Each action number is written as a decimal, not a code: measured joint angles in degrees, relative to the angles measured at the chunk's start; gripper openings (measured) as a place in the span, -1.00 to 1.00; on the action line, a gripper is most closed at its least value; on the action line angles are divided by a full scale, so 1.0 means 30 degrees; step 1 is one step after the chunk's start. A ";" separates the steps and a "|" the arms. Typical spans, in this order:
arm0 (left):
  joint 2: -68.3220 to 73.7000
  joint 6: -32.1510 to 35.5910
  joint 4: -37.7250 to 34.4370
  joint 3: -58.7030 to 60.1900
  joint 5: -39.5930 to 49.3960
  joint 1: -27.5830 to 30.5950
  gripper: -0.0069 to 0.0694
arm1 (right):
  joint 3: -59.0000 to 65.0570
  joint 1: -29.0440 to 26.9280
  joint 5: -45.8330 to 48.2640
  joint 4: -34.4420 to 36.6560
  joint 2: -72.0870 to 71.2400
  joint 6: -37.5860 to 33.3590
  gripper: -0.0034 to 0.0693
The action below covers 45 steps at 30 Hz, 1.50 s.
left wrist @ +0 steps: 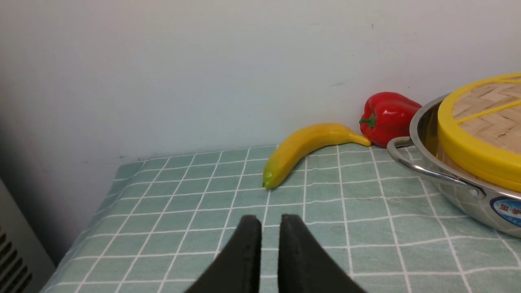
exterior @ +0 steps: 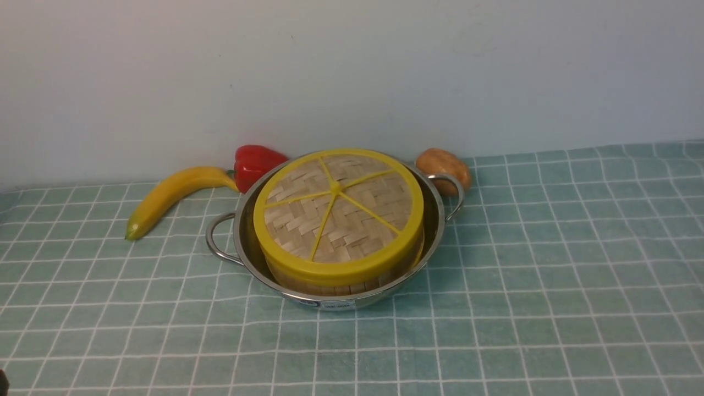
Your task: Place the steamer in the pot on the blue tablecloth, and put the lid on the steamer.
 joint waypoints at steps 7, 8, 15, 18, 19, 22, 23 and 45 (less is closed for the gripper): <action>0.0000 0.0000 0.0000 0.0000 0.0000 0.0000 -0.59 | 0.3742 -0.1647 -0.2191 0.0642 -0.2644 0.0398 -0.25; 0.0000 0.0000 0.0000 0.0000 0.0000 0.0000 -0.59 | 0.3940 -0.1664 -0.2216 0.0642 -0.2765 0.0416 -0.25; 0.0000 0.0000 0.0000 0.0000 -0.0020 0.0003 -0.57 | 0.4381 -0.1664 -0.2568 0.0746 -0.2808 0.0440 -0.25; 0.0000 0.0000 0.0000 0.0000 -0.0020 0.0003 -0.54 | 0.4380 -0.1669 -0.2586 0.0770 -0.2808 0.0440 -0.25; 0.0000 0.0000 0.0000 0.0000 -0.0020 0.0003 -0.54 | 0.4380 -0.1669 -0.2586 0.0770 -0.2808 0.0440 -0.25; 0.0000 0.0000 0.0000 0.0000 -0.0020 0.0003 -0.52 | 0.4380 -0.1669 -0.2608 0.0770 -0.2808 0.0440 -0.25; 0.0000 0.0016 0.0000 0.0000 -0.0020 0.0003 -0.51 | 0.4380 -0.1669 -0.2608 0.0770 -0.2808 0.0440 -0.25; 0.0000 0.0016 0.0000 0.0000 -0.0020 0.0003 -0.46 | 0.4380 -0.1669 -0.2644 0.0842 -0.2808 0.0440 -0.25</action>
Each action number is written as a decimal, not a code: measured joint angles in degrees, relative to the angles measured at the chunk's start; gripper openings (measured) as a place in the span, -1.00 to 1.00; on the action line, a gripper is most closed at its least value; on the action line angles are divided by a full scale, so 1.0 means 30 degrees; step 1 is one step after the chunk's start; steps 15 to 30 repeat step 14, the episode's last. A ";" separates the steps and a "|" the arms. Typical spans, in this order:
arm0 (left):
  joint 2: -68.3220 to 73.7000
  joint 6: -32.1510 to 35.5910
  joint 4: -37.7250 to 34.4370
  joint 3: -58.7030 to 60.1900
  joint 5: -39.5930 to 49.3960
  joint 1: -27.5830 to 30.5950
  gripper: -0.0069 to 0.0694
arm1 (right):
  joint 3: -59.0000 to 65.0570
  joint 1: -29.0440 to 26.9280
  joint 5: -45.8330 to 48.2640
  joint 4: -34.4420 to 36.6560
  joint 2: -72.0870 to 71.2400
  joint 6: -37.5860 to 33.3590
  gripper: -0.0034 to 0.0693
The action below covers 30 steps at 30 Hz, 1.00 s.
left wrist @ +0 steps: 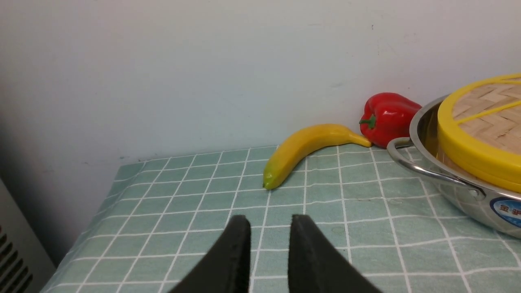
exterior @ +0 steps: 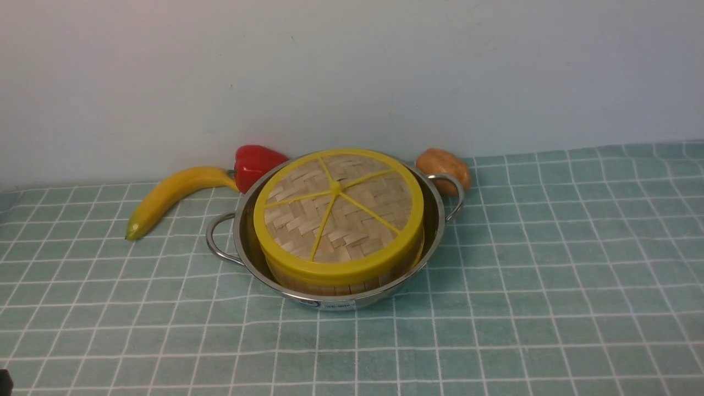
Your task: Place the steamer in the pot on the blue tablecloth, and put the lid on the steamer.
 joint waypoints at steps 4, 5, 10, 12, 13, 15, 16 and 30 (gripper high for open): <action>0.0000 0.0000 0.0000 0.0000 0.0000 0.0000 -0.45 | 0.0000 0.0000 0.0000 0.0000 0.0000 0.0000 -0.25; 0.0000 0.0000 0.0000 0.0000 0.0000 0.0000 -0.44 | 0.0000 0.0000 0.0000 0.0000 0.0000 0.0000 -0.25; 0.0000 0.0000 0.0000 0.0000 0.0000 0.0000 -0.43 | 0.0000 0.0000 0.0000 0.0000 0.0000 0.0000 -0.25; 0.0000 0.0000 0.0000 0.0000 0.0000 0.0000 -0.43 | 0.0000 0.0000 0.0000 0.0000 0.0000 0.0000 -0.25; 0.0000 0.0000 0.0000 0.0000 0.0000 0.0000 -0.42 | 0.0000 0.0000 0.0000 0.0000 0.0000 0.0000 -0.25; 0.0000 0.0000 0.0000 0.0000 0.0000 0.0000 -0.41 | 0.0000 0.0000 0.0000 0.0000 0.0000 0.0000 -0.25; 0.0000 0.0000 0.0000 0.0000 0.0000 0.0000 -0.41 | 0.0000 0.0000 0.0000 0.0000 0.0000 0.0000 -0.25; 0.0000 0.0000 0.0000 0.0000 0.0000 0.0000 -0.41 | 0.0000 0.0000 0.0000 0.0000 0.0000 0.0000 -0.25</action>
